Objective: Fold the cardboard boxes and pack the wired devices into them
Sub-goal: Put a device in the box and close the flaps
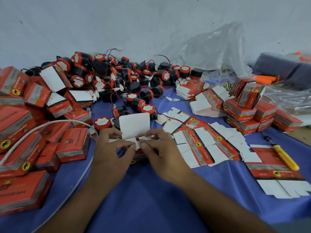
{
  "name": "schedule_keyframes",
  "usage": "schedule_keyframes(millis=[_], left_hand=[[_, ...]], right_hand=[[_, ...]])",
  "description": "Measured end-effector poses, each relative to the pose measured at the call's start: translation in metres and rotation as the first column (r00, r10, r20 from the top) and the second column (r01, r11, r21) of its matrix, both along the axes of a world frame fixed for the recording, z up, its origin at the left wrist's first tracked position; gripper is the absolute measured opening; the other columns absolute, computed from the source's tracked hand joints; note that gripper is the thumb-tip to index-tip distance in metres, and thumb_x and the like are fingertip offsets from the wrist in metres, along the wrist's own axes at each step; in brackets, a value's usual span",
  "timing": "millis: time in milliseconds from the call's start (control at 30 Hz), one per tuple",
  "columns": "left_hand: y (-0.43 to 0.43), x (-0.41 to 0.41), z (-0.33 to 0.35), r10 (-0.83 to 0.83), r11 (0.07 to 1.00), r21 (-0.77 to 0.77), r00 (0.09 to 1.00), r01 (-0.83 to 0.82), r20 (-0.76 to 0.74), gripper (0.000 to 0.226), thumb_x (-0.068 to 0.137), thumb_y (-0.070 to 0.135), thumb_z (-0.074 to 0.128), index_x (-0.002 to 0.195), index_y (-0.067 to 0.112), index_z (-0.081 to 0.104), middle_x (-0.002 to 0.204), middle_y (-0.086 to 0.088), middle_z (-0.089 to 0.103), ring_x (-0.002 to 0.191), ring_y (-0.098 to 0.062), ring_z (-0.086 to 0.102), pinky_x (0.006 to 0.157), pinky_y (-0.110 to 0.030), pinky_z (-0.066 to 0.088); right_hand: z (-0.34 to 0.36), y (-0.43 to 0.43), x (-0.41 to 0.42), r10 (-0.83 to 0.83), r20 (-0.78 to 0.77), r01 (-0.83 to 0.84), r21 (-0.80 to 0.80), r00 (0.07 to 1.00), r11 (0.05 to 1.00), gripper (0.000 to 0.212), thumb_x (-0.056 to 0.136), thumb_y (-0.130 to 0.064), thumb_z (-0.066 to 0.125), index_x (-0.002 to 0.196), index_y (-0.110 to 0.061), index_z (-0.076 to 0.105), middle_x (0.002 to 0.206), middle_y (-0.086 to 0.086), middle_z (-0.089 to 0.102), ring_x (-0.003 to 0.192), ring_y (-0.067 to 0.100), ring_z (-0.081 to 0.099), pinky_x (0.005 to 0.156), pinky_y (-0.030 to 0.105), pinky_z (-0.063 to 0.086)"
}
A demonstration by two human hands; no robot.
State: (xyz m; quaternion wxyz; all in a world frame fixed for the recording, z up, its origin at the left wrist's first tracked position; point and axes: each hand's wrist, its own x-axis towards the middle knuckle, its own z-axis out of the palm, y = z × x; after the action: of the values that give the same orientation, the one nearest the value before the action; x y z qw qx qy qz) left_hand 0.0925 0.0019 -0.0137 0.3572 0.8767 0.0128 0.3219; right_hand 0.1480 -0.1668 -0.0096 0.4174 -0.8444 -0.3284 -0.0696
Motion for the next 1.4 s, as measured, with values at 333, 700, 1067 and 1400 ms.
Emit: schedule_keyframes(millis=[333,700,1067,1400], left_hand=[[0.012,0.006,0.001,-0.257,0.915,-0.336,0.965,0.224,-0.054,0.058,0.088,0.003,0.069,0.117,0.049,0.053,0.101,0.013,0.066,0.081,-0.012,0.063,0.068,-0.018,0.053],[0.017,-0.002,0.004,-0.410,0.888,-0.310,0.890,0.339,-0.200,0.037,0.086,0.023,0.076,0.120,0.026,0.062,0.136,0.018,0.052,0.120,-0.004,0.055,0.092,-0.026,0.053],[0.018,0.002,0.002,-0.359,0.917,-0.245,0.919,0.316,-0.160,0.036,0.087,0.027,0.067,0.123,0.026,0.067,0.130,0.017,0.062,0.123,0.003,0.054,0.101,-0.020,0.047],[0.022,0.001,0.004,-0.342,0.935,0.020,0.915,0.354,-0.214,0.041,0.092,0.032,0.059,0.132,0.027,0.058,0.148,0.022,0.041,0.143,0.009,0.022,0.119,-0.018,0.022]], right_hand=[[0.006,0.000,0.015,0.233,-0.234,-0.144,0.344,0.944,0.928,0.058,0.093,-0.004,0.063,0.136,-0.038,0.043,0.130,-0.015,0.055,0.120,0.005,0.055,0.084,0.021,0.053],[0.008,-0.020,0.024,0.215,-0.049,-0.216,-0.017,0.975,0.976,0.038,0.094,-0.037,0.069,0.131,-0.032,0.065,0.144,-0.008,0.055,0.136,-0.007,0.040,0.104,0.009,0.035],[0.003,-0.015,0.025,0.206,-0.084,-0.198,0.095,0.975,0.976,0.027,0.096,-0.026,0.068,0.123,-0.024,0.073,0.126,-0.005,0.064,0.121,0.006,0.057,0.102,0.030,0.048],[-0.003,-0.018,0.022,0.236,0.043,-0.232,-0.071,0.971,0.970,0.035,0.104,-0.028,0.055,0.137,-0.021,0.062,0.152,0.000,0.048,0.146,0.002,0.032,0.117,0.024,0.032]])
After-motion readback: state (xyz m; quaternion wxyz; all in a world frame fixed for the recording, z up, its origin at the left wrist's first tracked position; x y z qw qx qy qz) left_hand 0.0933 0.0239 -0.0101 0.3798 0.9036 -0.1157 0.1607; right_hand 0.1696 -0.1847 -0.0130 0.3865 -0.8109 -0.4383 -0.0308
